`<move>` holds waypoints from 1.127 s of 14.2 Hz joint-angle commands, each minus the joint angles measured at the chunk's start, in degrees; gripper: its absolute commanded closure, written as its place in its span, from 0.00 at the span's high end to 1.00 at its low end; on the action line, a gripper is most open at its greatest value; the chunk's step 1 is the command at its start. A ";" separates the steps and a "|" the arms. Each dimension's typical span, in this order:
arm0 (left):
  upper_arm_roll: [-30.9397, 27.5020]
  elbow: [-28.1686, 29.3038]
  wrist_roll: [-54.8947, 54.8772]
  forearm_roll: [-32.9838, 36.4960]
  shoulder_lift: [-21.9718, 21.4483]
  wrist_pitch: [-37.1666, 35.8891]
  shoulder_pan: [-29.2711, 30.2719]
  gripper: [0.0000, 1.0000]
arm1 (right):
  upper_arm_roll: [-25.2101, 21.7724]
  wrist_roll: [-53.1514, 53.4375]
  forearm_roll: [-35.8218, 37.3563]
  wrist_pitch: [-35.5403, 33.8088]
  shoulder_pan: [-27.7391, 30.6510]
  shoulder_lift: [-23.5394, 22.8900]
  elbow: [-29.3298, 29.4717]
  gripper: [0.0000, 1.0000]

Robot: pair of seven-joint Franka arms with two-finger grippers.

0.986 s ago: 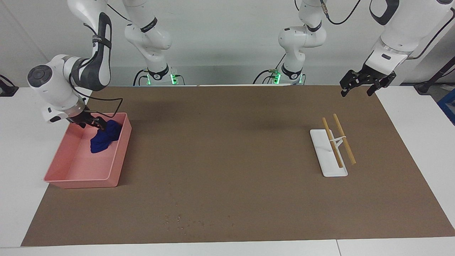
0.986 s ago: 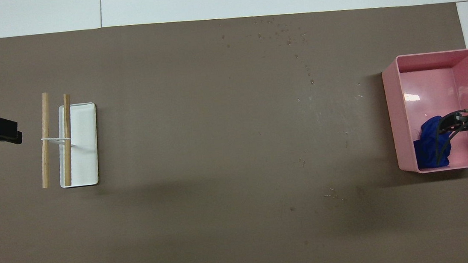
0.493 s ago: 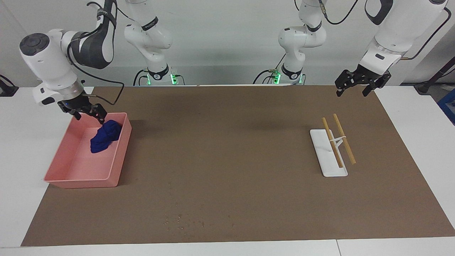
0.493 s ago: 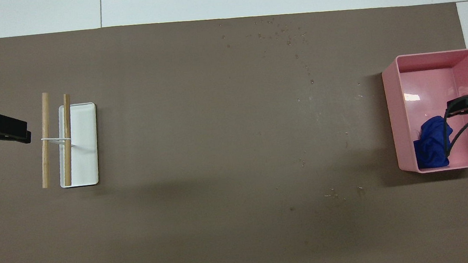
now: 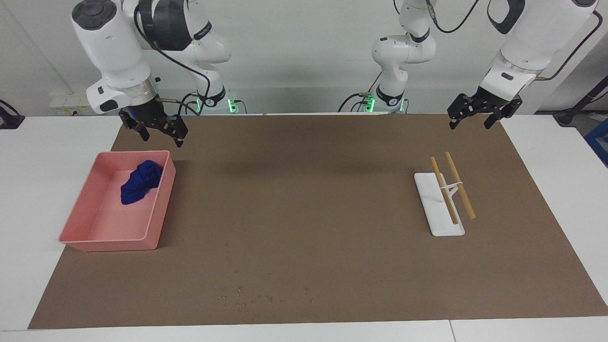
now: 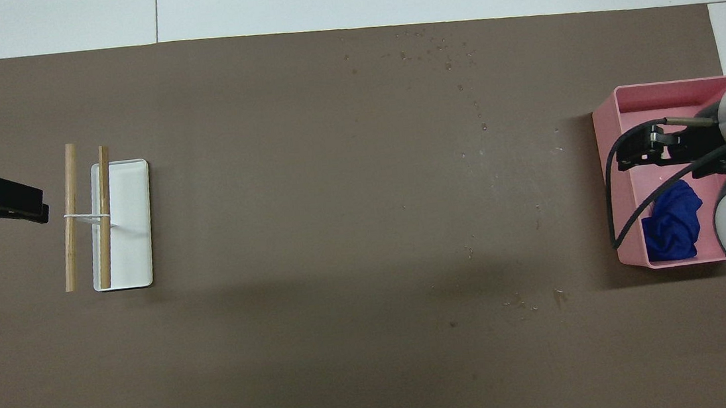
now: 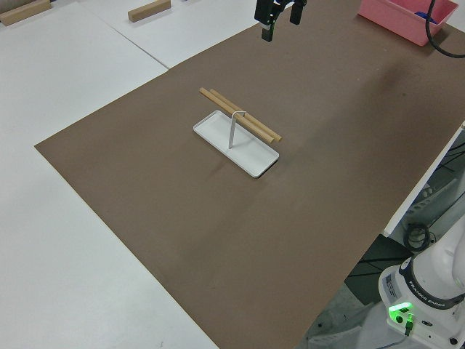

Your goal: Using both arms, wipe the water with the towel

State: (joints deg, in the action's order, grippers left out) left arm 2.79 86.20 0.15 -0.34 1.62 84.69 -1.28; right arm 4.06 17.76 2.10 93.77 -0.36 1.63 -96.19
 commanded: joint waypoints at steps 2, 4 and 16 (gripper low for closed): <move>-0.24 2.92 0.55 -0.71 -1.79 1.01 0.05 1.00 | -0.29 0.34 -0.96 -6.57 0.27 -5.49 12.33 0.99; -0.24 3.01 0.55 -0.72 -1.79 1.10 0.05 1.00 | -0.37 0.17 -1.13 -6.58 0.36 -5.32 12.00 1.00; -0.32 3.01 0.55 -0.71 -1.79 1.01 0.05 1.00 | -0.72 -8.87 -1.22 -7.20 1.15 0.57 4.17 1.00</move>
State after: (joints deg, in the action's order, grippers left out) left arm 2.70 87.13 0.16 -0.34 1.58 84.69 -1.27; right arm 3.39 11.90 2.05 86.48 -0.36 0.55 -90.02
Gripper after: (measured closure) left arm 0.000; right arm 0.000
